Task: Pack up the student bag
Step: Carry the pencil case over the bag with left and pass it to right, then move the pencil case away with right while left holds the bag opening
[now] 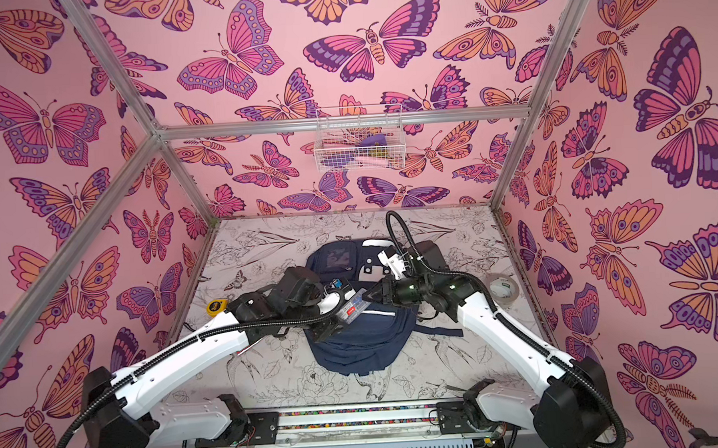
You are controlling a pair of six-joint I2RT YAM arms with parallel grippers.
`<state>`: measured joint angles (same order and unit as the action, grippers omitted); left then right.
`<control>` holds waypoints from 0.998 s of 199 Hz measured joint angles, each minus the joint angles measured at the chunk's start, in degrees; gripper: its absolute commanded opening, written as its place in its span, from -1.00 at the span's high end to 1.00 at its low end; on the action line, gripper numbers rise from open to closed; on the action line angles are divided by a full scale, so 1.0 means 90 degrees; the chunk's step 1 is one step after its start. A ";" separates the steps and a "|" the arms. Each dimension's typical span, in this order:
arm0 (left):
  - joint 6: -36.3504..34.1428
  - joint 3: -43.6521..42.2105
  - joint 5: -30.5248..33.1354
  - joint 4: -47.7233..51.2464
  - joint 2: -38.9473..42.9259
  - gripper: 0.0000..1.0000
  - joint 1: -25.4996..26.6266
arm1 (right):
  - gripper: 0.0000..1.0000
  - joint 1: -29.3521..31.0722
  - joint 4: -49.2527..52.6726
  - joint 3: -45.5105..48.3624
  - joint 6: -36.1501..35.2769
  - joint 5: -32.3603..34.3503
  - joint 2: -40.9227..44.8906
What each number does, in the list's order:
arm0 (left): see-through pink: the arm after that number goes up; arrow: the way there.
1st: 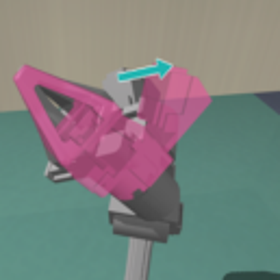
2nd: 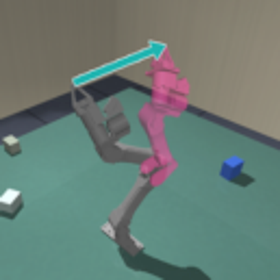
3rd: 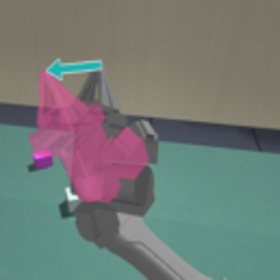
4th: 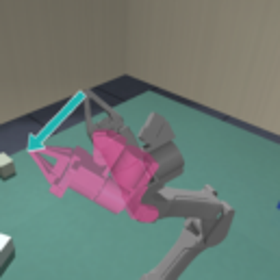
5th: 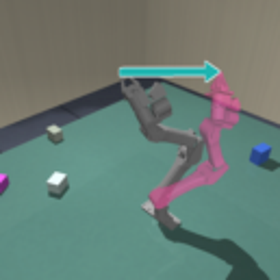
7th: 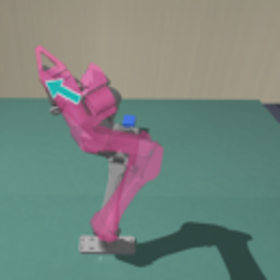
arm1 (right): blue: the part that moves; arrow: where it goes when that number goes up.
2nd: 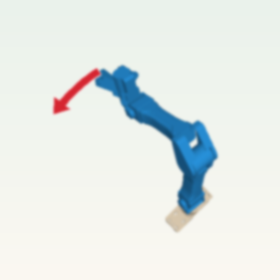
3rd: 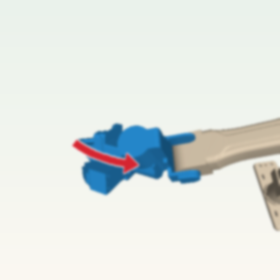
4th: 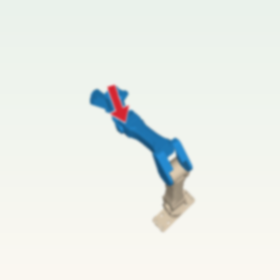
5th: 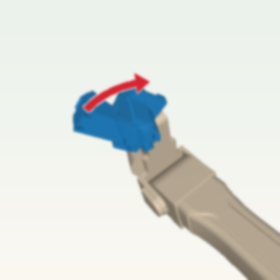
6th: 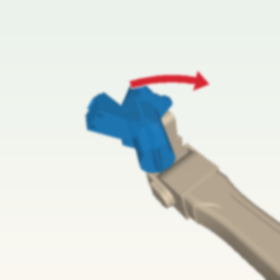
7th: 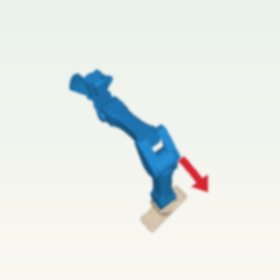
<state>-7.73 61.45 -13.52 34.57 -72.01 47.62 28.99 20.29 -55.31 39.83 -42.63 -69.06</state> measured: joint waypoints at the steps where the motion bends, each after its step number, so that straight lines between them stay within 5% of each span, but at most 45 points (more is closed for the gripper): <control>1: 0.0000 0.0000 0.0005 -0.0002 0.0002 -0.05 0.0002 | 0.79 0.0000 0.0010 -0.0007 0.0000 0.0005 0.0000; 25: -0.0041 0.0000 0.0168 -0.0027 0.0024 -0.34 0.0007 | 0.88 0.0007 0.0226 -0.0131 -0.0129 0.0342 0.0036; 76: -0.0158 -0.0085 0.0556 -0.0034 0.0223 -0.53 0.0005 | 1.00 -0.0075 0.0782 -0.0194 -0.0262 0.1455 0.0359; 117: -0.0403 -0.0236 0.0942 -0.0029 0.0070 -0.53 0.0146 | 1.00 -0.0243 0.1367 -0.0328 -0.0260 0.3019 0.1013; 163: -0.0617 -0.0124 0.1644 0.0034 -0.1139 -0.51 0.0668 | 1.00 -0.0828 0.1722 -0.0287 -0.0092 0.3937 0.1999; 199: -0.0629 0.0056 0.2191 0.0095 -0.1566 -0.14 0.0736 | 1.00 -0.1141 0.1945 0.0024 -0.0010 0.4046 0.2365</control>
<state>-13.39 61.95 6.20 35.42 -86.11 54.24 18.72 37.80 -55.09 39.75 -6.22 -47.77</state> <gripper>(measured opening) 0.627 0.211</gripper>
